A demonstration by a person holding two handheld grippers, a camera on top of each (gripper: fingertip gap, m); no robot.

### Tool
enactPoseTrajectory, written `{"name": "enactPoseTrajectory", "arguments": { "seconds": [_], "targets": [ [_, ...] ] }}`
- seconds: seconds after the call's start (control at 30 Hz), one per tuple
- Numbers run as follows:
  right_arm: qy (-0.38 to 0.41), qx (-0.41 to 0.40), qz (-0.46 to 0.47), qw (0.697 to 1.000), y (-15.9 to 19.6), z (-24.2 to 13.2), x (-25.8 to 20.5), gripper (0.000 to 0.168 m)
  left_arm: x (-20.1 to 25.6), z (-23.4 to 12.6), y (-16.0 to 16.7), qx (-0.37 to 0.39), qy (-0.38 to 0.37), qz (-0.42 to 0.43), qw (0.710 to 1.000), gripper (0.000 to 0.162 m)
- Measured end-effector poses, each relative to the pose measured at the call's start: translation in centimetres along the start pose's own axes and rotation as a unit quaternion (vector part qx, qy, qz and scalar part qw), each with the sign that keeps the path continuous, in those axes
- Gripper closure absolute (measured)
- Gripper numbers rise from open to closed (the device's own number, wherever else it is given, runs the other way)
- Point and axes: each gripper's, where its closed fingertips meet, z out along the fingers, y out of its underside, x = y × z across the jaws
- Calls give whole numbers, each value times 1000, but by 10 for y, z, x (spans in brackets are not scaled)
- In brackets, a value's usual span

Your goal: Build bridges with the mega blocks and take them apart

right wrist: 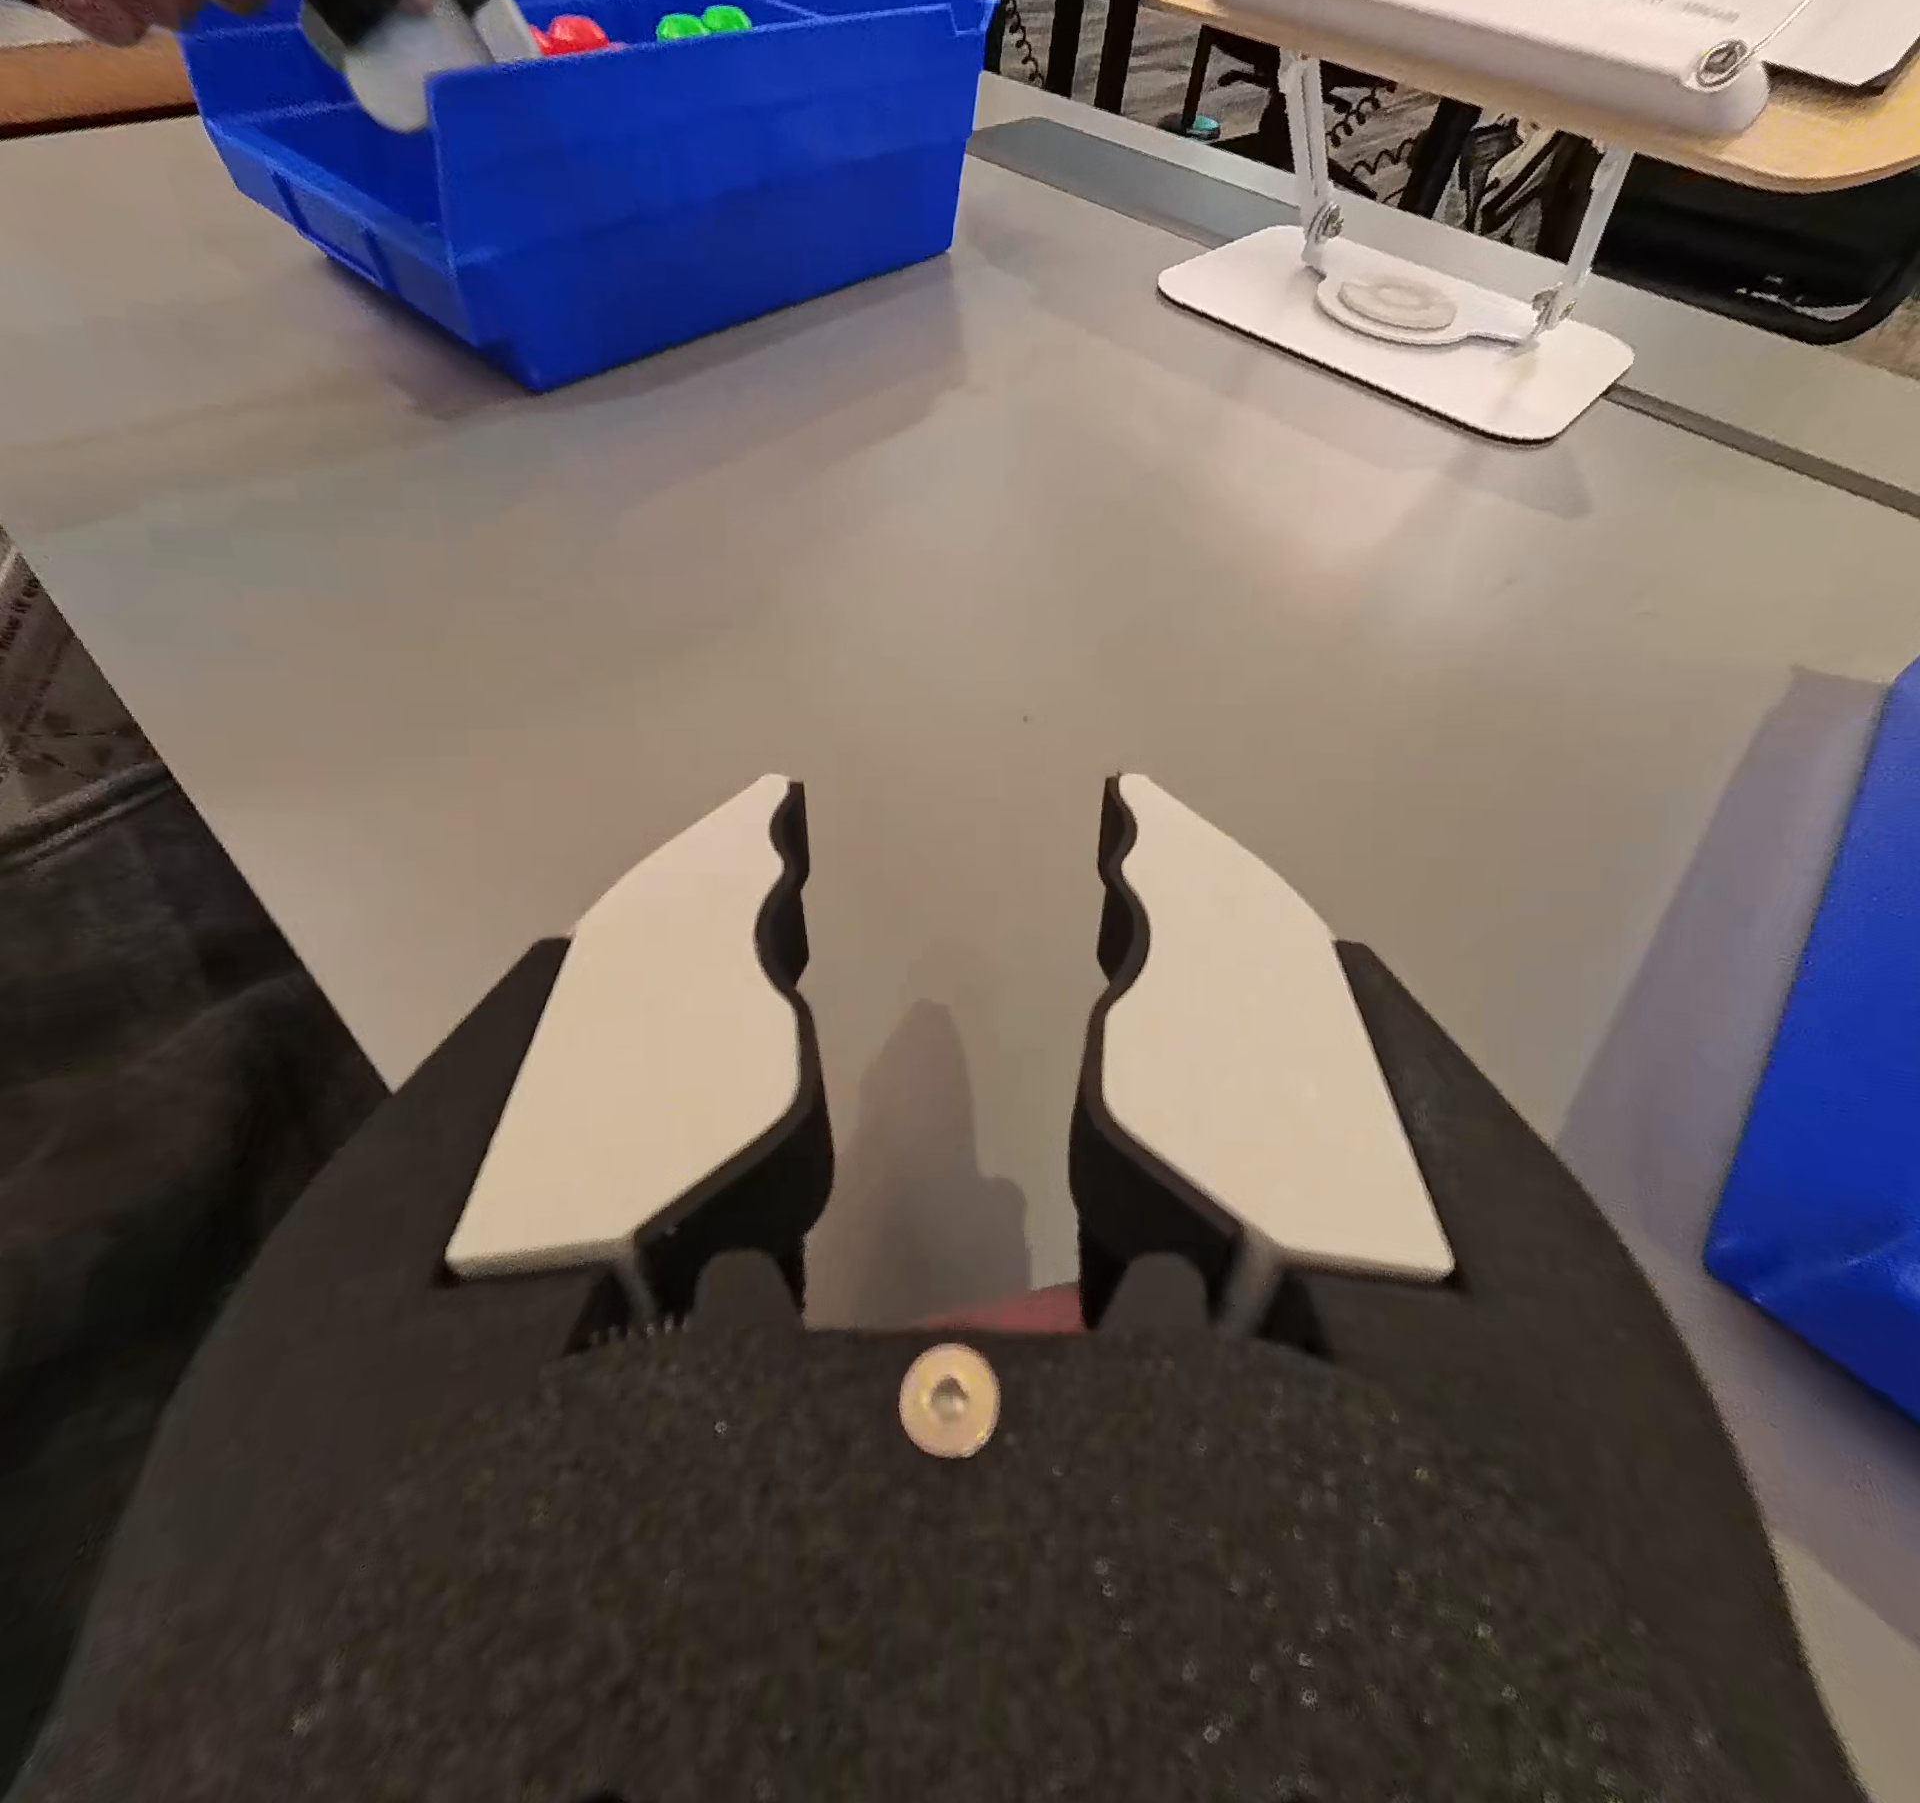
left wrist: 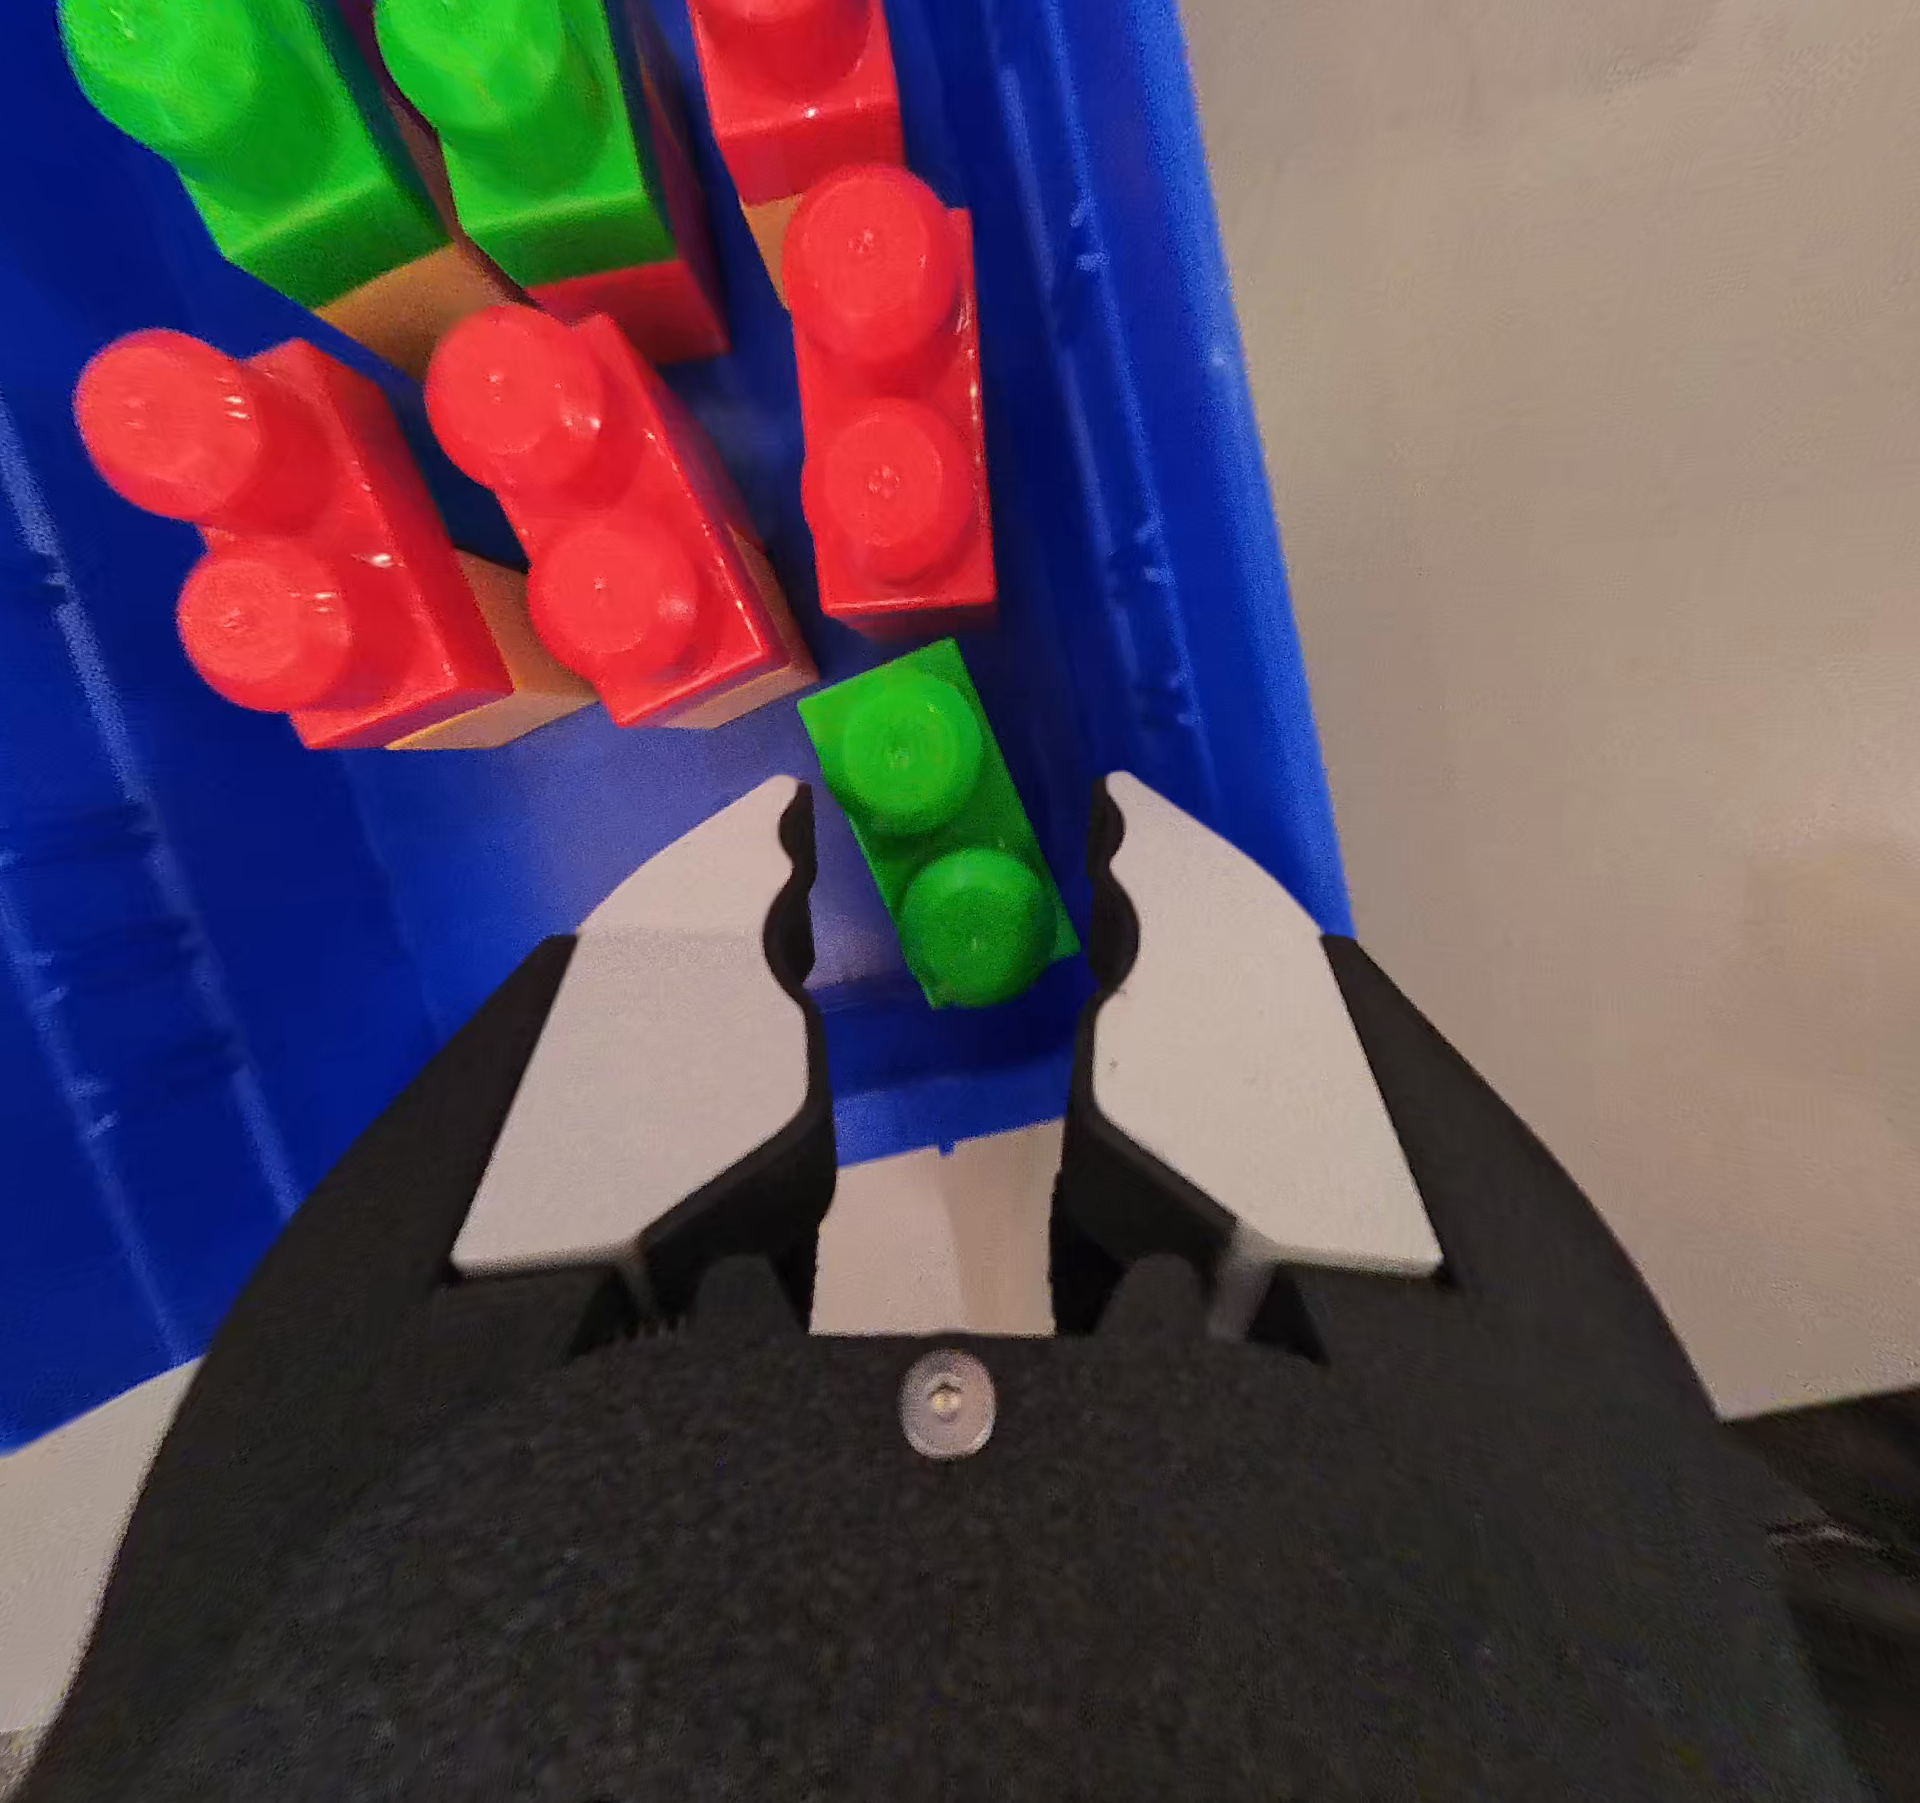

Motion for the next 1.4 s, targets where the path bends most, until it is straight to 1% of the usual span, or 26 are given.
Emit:
{"name": "enactPoseTrajectory", "arguments": {
  "seconds": [0.13,0.2,0.27,0.33,0.4,0.43,0.5,0.57,0.6,0.67,0.73,0.77,0.8,0.83,0.9,0.93,1.03,1.1,1.13,1.2,1.27,1.3,1.33,1.4],
  "targets": [
    [-10,-1,13,1000,1,-1,1,115,-7,26,8,-48,-36,-3,998,120],
    [-10,0,20,1000,2,-2,3,116,-10,27,11,-54,-54,5,997,122],
    [-15,2,33,999,2,-2,5,116,-10,23,11,-46,-43,-2,998,123],
    [-19,4,46,999,1,-2,6,118,-16,11,9,-18,-41,-8,999,123],
    [-25,8,65,998,1,-2,7,118,-26,-10,6,28,-42,-9,999,123],
    [-30,9,78,996,1,-2,8,119,-28,-24,2,60,-28,-11,998,123],
    [-41,4,111,993,2,0,10,119,-22,-60,-13,154,18,11,988,123],
    [-64,7,153,986,1,2,10,118,-7,-100,-25,250,73,32,965,123],
    [-72,8,173,982,1,4,11,118,9,-120,-30,299,113,50,946,123],
    [-78,5,190,979,1,7,15,117,53,-154,-33,380,216,100,894,124],
    [-40,-6,159,986,3,12,26,117,100,-177,-28,430,318,147,832,124],
    [-23,-12,135,990,2,15,31,117,120,-182,-26,445,356,157,807,124],
    [-17,-16,117,993,-2,18,33,117,138,-182,-24,448,392,162,787,124],
    [-23,-13,107,994,-9,22,33,117,156,-178,-24,438,427,165,774,124],
    [-64,16,106,992,-35,30,28,116,184,-165,-27,421,472,165,757,124],
    [-98,32,107,989,-52,33,24,114,195,-156,-30,416,483,172,751,124],
    [-237,79,123,960,-99,42,-2,111,216,-125,-35,385,499,166,758,124],
    [-310,97,156,933,-121,48,-17,108,223,-120,-35,383,524,151,746,125],
    [-329,105,175,922,-128,53,-21,109,225,-118,-34,382,532,148,741,125],
    [-358,109,201,905,-134,61,-29,109,229,-113,-31,374,535,146,743,125],
    [-364,93,212,902,-128,71,-36,109,231,-113,-28,378,537,145,740,125],
    [-378,98,219,894,-127,70,-41,115,232,-113,-26,377,541,143,738,125],
    [-387,104,230,887,-127,69,-43,125,233,-112,-25,376,542,141,738,125],
    [-401,129,245,873,-128,66,-42,130,235,-111,-23,372,552,133,734,125]
  ]
}}
